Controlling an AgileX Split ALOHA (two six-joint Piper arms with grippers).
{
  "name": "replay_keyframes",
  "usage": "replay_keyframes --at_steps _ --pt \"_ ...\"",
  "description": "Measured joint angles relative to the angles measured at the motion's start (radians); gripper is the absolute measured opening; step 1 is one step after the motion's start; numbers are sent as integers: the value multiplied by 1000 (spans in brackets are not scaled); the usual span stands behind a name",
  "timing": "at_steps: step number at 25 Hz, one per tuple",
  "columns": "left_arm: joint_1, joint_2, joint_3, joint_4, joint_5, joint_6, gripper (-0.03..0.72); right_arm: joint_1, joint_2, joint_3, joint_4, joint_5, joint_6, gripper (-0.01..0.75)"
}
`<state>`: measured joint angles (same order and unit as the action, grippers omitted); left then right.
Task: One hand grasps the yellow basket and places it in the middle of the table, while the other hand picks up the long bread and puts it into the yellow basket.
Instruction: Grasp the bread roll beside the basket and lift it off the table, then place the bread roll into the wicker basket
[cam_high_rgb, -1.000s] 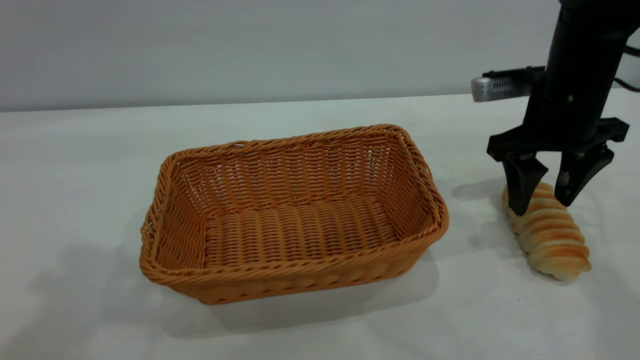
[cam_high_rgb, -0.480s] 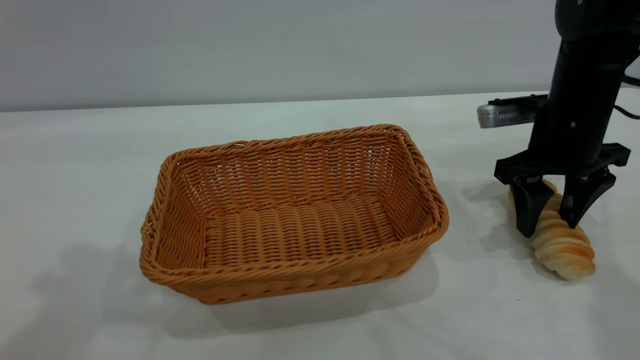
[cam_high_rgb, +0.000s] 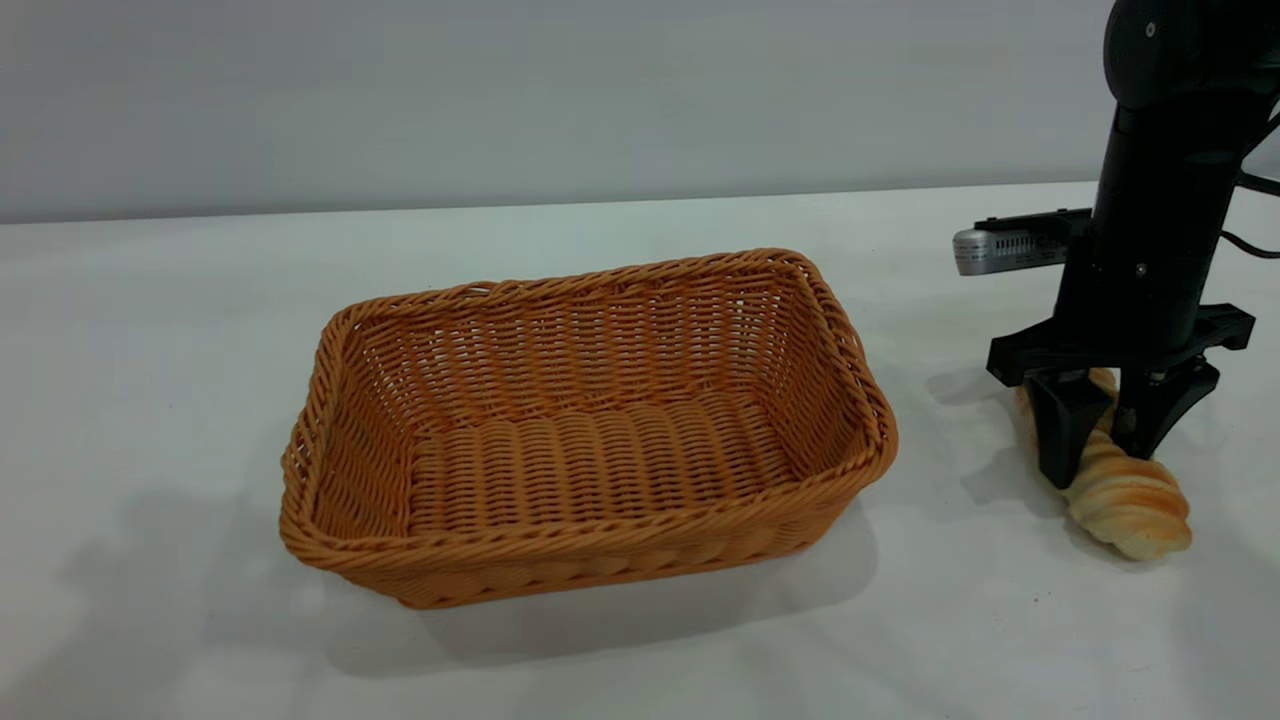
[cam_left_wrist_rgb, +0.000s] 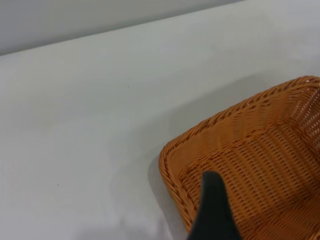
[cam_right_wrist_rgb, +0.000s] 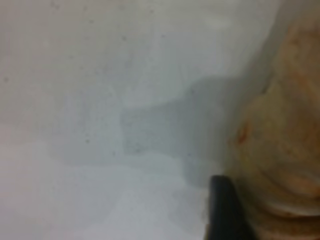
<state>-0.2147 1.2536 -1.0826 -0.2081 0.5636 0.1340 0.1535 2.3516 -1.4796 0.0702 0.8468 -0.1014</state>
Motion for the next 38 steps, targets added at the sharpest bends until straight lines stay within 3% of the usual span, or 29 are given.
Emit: replay_keyframes --at_steps 5,8,17,27,33,38 --pt "0 0 0 0 1 0 584 0 0 0 -24 2 -1 145" --pt "0 0 0 0 2 0 584 0 0 -2 -42 8 9 55" --pt "0 0 0 0 2 2 584 -2 -16 -88 -92 128 38 51" --pt "0 0 0 0 2 3 584 11 -259 -132 -40 223 14 50" --pt "0 0 0 0 2 3 584 156 -342 -135 72 229 -64 50" --pt "0 0 0 0 2 3 584 297 -340 -136 122 168 -112 49"
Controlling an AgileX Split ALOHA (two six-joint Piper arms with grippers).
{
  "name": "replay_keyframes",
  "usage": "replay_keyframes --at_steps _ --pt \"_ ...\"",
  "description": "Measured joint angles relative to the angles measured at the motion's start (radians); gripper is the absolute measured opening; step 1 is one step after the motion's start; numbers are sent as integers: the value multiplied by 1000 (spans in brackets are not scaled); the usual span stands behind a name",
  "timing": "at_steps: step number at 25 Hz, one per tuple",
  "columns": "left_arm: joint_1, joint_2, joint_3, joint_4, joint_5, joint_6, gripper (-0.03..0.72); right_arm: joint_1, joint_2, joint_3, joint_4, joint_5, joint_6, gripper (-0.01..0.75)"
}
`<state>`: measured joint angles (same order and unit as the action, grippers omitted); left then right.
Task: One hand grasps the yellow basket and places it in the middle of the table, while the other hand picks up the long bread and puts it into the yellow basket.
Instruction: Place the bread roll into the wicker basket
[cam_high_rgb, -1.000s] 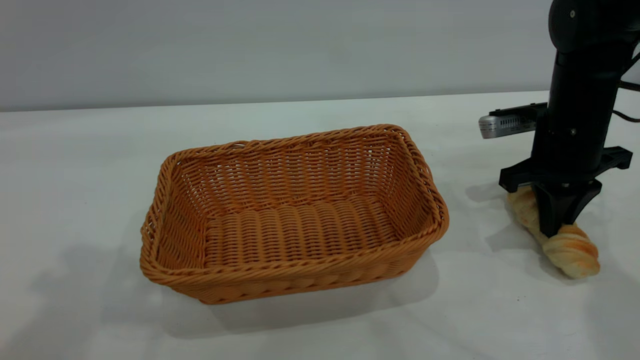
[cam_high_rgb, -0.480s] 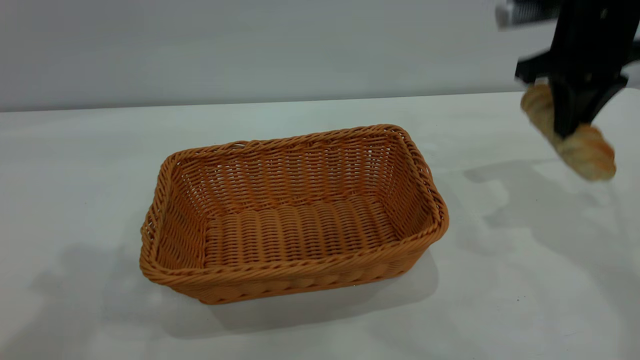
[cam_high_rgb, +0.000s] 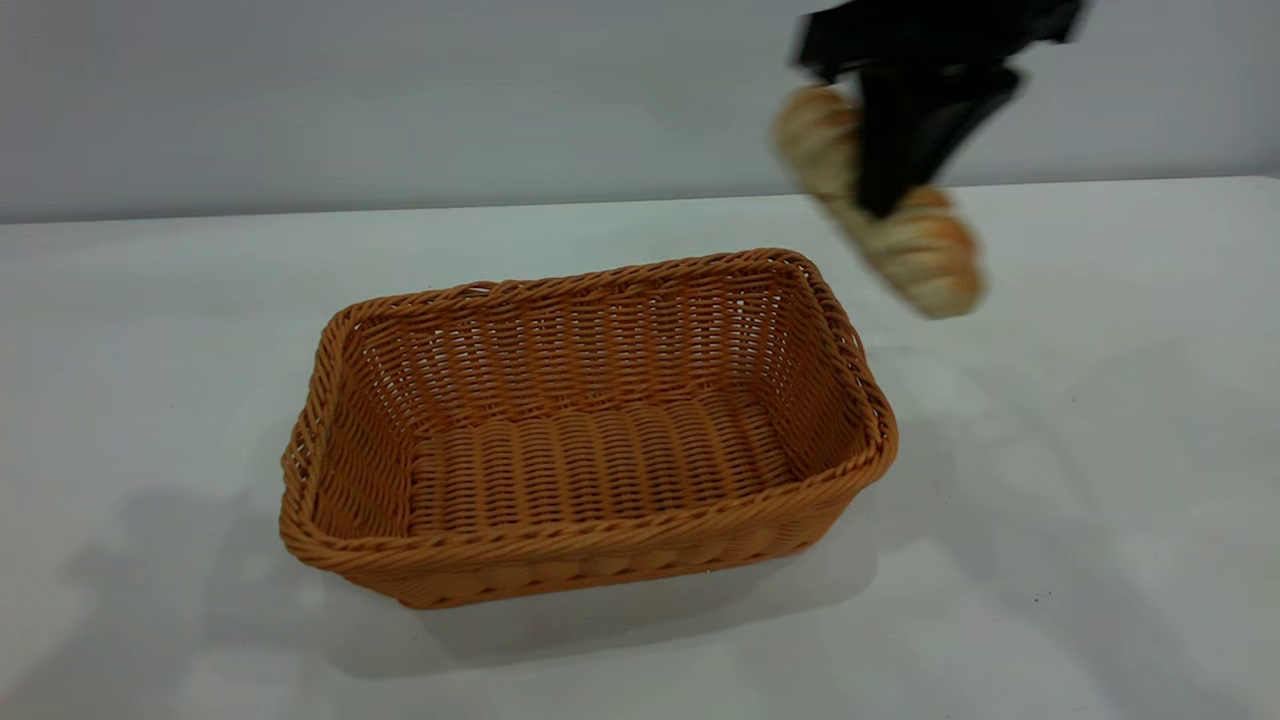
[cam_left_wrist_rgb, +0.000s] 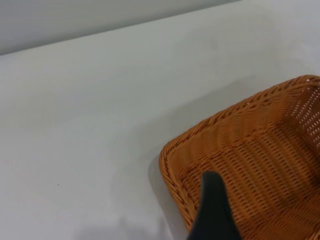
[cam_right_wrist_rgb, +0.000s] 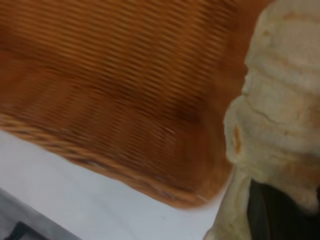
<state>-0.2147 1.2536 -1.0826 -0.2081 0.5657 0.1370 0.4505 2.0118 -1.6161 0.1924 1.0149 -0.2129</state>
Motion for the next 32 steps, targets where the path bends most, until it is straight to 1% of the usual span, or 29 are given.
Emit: replay_keyframes --at_steps 3,6,11,14,17,19,20,22,25,27,29,32 --pt "0 0 0 -1 0 0 584 59 12 0 26 -75 -31 48" --pt "0 0 0 -17 0 0 584 88 50 0 73 -129 -84 48" --pt "0 0 0 -38 0 0 584 104 135 0 177 -191 -183 48" --pt "0 0 0 -38 0 0 584 107 176 0 210 -225 -226 48" --pt "0 0 0 -38 0 0 584 107 196 0 230 -250 -252 68" --pt "0 0 0 -39 0 0 584 107 199 0 242 -257 -278 108" --pt "0 0 0 -39 0 0 584 107 201 0 244 -258 -290 144" --pt "0 0 0 -39 0 0 584 107 201 0 253 -261 -315 236" --pt "0 0 0 -39 0 0 584 107 201 0 258 -265 -326 404" --pt "0 0 0 -39 2 4 584 107 201 0 259 -265 -327 475" --pt "0 0 0 -39 12 27 584 107 201 0 260 -264 -328 507" --pt "0 0 0 -39 26 82 584 107 201 0 257 -258 -331 513"
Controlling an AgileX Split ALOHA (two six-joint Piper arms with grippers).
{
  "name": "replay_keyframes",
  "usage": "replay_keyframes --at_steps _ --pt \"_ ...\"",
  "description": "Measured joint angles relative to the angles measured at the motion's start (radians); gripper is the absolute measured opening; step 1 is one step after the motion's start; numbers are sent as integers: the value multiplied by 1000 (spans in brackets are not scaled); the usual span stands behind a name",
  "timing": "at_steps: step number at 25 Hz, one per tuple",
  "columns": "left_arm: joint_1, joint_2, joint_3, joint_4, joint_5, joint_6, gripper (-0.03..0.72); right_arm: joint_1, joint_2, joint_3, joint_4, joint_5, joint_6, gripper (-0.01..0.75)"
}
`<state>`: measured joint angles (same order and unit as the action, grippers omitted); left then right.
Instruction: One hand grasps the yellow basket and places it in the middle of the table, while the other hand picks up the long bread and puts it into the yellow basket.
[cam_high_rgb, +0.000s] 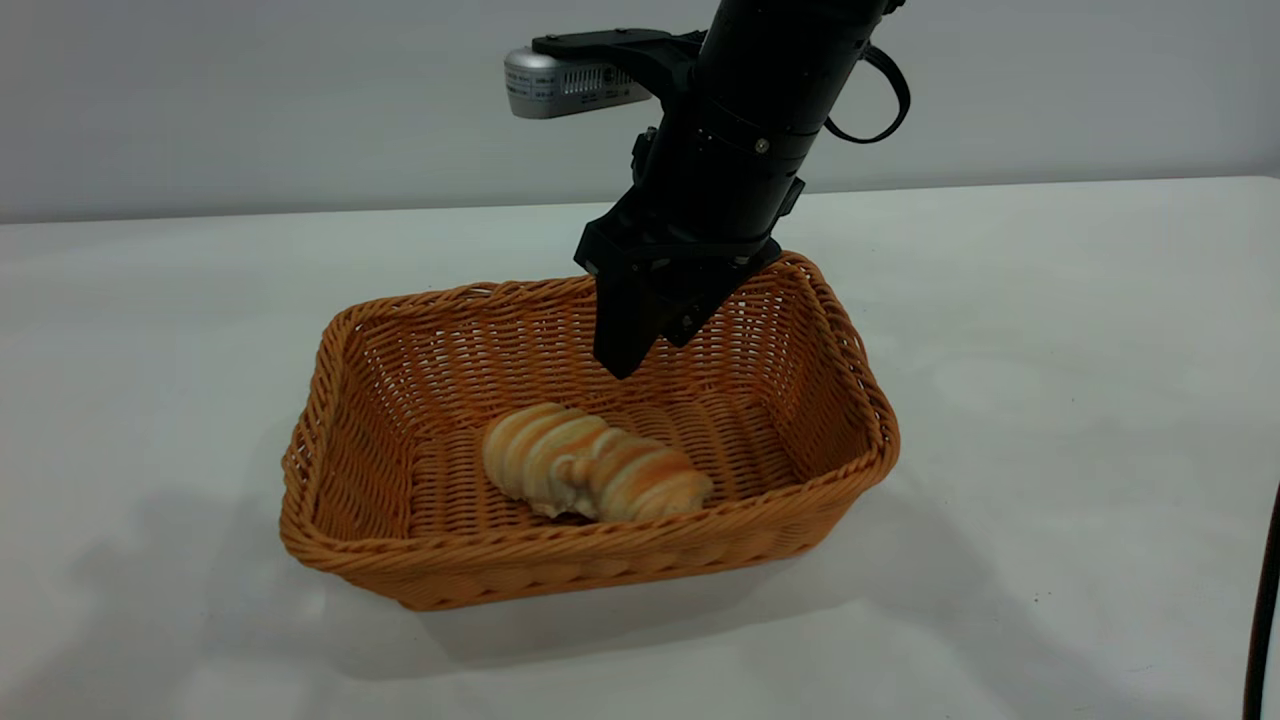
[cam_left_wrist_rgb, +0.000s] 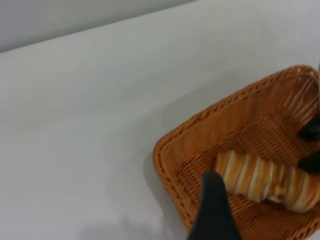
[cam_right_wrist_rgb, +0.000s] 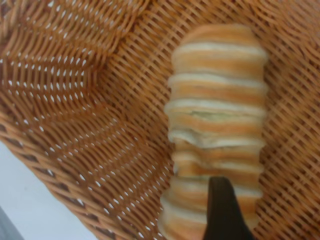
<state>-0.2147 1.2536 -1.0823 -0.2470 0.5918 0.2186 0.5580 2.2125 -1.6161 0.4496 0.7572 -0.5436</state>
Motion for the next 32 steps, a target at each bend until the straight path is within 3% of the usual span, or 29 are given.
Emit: replay_keyframes --at_steps 6,17,22,32 --pt "0 -35 5 12 19 45 584 -17 -3 0 -64 63 -16 500" --pt "0 -219 10 67 99 42 584 -179 -171 0 -76 201 -15 476" --pt "0 -293 58 110 103 -4 584 -192 -290 0 -94 254 -3 476" --pt "0 -470 234 174 117 -111 584 -199 -547 0 -322 391 240 476"
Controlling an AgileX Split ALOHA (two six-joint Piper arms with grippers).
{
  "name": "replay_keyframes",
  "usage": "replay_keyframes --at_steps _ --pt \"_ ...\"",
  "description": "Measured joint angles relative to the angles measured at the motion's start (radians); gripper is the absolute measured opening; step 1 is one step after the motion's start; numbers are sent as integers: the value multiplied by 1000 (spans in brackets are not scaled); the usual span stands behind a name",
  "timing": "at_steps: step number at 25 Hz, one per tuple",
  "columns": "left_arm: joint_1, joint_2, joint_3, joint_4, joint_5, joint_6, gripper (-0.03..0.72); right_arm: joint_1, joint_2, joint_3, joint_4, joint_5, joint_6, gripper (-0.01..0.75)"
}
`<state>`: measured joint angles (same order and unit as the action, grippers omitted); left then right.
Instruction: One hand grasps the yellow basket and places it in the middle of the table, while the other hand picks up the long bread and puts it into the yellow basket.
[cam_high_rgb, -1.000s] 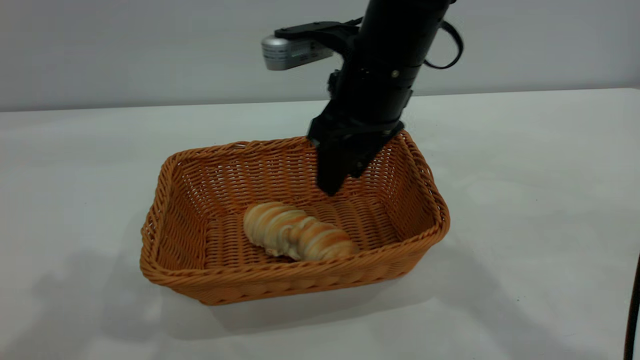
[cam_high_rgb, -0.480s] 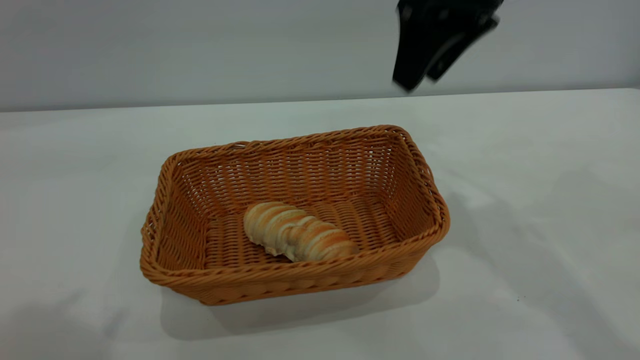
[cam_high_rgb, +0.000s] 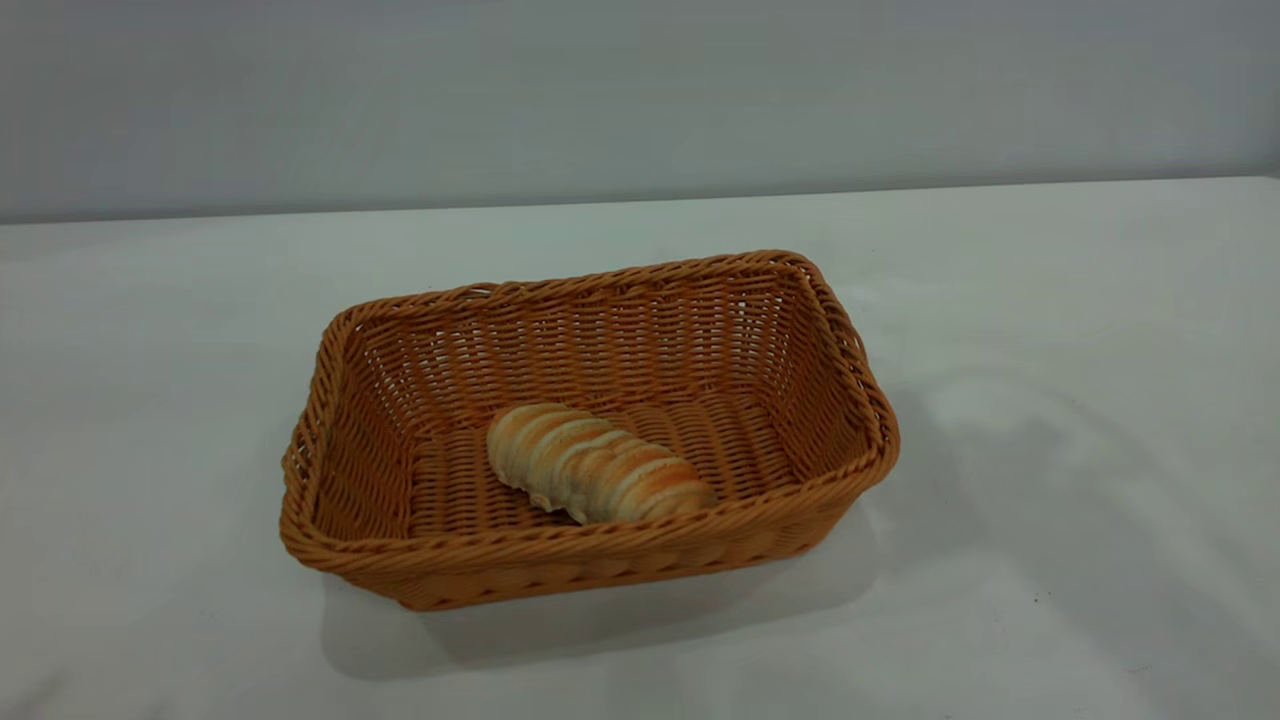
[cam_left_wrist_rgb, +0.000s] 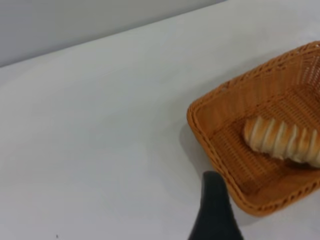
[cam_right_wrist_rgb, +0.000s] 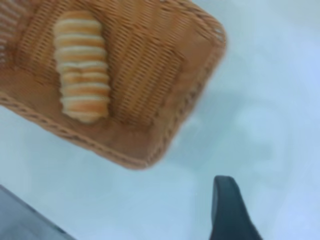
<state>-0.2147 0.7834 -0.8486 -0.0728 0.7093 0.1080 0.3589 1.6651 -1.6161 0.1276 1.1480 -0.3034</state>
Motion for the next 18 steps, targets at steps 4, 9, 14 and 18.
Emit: replay_keyframes --at_steps 4,9,14,18 --pt "0 -101 43 1 44 -1 584 0 -104 0 -6 61 7 468" --pt "0 -227 53 0 128 -1 584 0 -249 0 -8 88 9 452" --pt "0 -345 53 -1 216 -17 584 0 -414 10 -7 88 23 422" --pt "0 -422 53 -1 307 -20 584 0 -571 67 -3 88 32 397"
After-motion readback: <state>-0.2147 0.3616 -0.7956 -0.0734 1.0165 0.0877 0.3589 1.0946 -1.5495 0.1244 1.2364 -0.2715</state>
